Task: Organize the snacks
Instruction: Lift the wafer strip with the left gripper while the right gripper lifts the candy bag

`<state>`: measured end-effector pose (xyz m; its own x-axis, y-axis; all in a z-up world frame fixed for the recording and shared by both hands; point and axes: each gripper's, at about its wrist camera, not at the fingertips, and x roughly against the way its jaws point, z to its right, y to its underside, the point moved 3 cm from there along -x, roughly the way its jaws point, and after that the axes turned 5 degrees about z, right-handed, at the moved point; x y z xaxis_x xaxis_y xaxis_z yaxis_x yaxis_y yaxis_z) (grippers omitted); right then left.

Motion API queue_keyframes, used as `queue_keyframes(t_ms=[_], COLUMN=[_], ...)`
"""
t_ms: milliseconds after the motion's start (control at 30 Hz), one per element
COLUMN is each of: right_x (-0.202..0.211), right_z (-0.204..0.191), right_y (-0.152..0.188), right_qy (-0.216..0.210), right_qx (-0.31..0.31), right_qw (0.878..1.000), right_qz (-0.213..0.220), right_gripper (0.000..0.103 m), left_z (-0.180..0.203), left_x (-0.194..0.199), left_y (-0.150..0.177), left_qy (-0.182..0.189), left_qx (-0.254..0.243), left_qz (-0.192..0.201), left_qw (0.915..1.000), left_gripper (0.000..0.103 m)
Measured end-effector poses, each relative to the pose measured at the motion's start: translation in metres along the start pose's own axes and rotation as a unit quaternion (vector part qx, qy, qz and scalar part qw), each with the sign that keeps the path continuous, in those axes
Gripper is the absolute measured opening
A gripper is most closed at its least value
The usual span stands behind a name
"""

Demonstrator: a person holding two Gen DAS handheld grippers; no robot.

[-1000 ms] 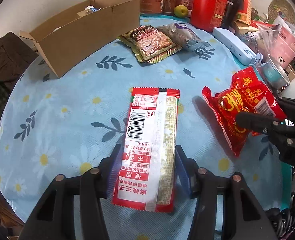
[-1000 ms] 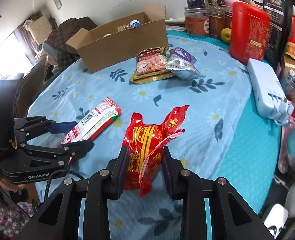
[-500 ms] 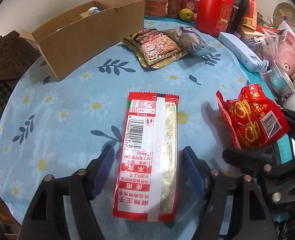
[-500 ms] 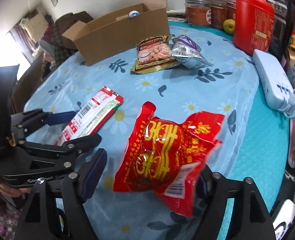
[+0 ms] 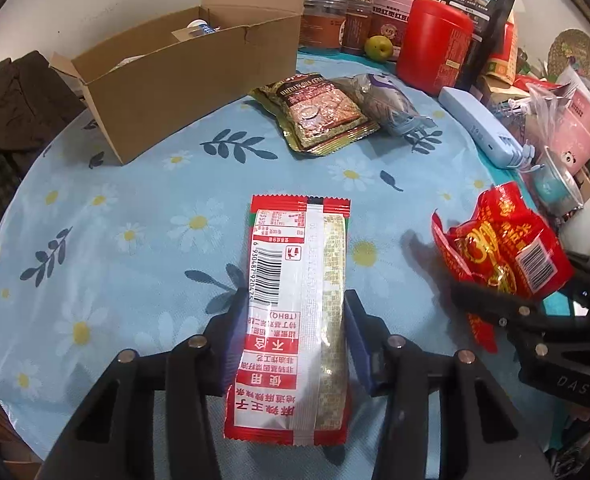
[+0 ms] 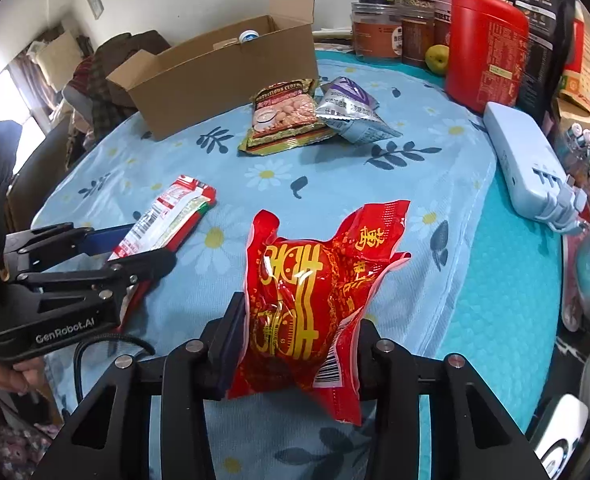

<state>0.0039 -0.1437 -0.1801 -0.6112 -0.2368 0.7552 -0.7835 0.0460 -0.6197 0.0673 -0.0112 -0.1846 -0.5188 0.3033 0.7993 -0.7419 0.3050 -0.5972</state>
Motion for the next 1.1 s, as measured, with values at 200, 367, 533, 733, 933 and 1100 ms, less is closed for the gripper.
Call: queue_keyframes(t_ms=[200, 367, 533, 733, 933, 1100], right_x=[0.007, 0.012, 0.021, 0.032, 0.046, 0.059], right_z=[-0.003, -0.008, -0.016, -0.027, -0.042, -0.055], right_y=[0.003, 0.005, 0.0, -0.017, -0.039, -0.062], right_qy=[-0.03, -0.045, -0.064, -0.075, -0.085, -0.089], right_qx=[-0.011, -0.013, -0.006, 0.017, 0.044, 0.071], right_qw=[0.999, 0.999, 0.998, 0.996, 0.993, 0.989], right_qz=[0.003, 0.005, 0.015, 0.033, 0.064, 0.093], right_gripper=[0.042, 0.042, 0.042, 0.042, 0.042, 0.042], left_z=[0.007, 0.013, 0.016, 0.015, 0.012, 0.004], left_x=[0.01, 0.022, 0.035, 0.054, 0.074, 0.091], left_y=[0.001, 0.0, -0.004, -0.017, -0.033, -0.053], left_qy=[0.013, 0.03, 0.033, 0.035, 0.039, 0.029], left_qx=[-0.003, -0.006, -0.007, -0.004, 0.001, 0.005], left_qz=[0.004, 0.008, 0.024, 0.055, 0.088, 0.127], left_qw=[0.9999, 0.9995, 0.9991, 0.9978, 0.9953, 0.9915], left_gripper=[0.045, 0.045, 0.045, 0.045, 0.045, 0.045])
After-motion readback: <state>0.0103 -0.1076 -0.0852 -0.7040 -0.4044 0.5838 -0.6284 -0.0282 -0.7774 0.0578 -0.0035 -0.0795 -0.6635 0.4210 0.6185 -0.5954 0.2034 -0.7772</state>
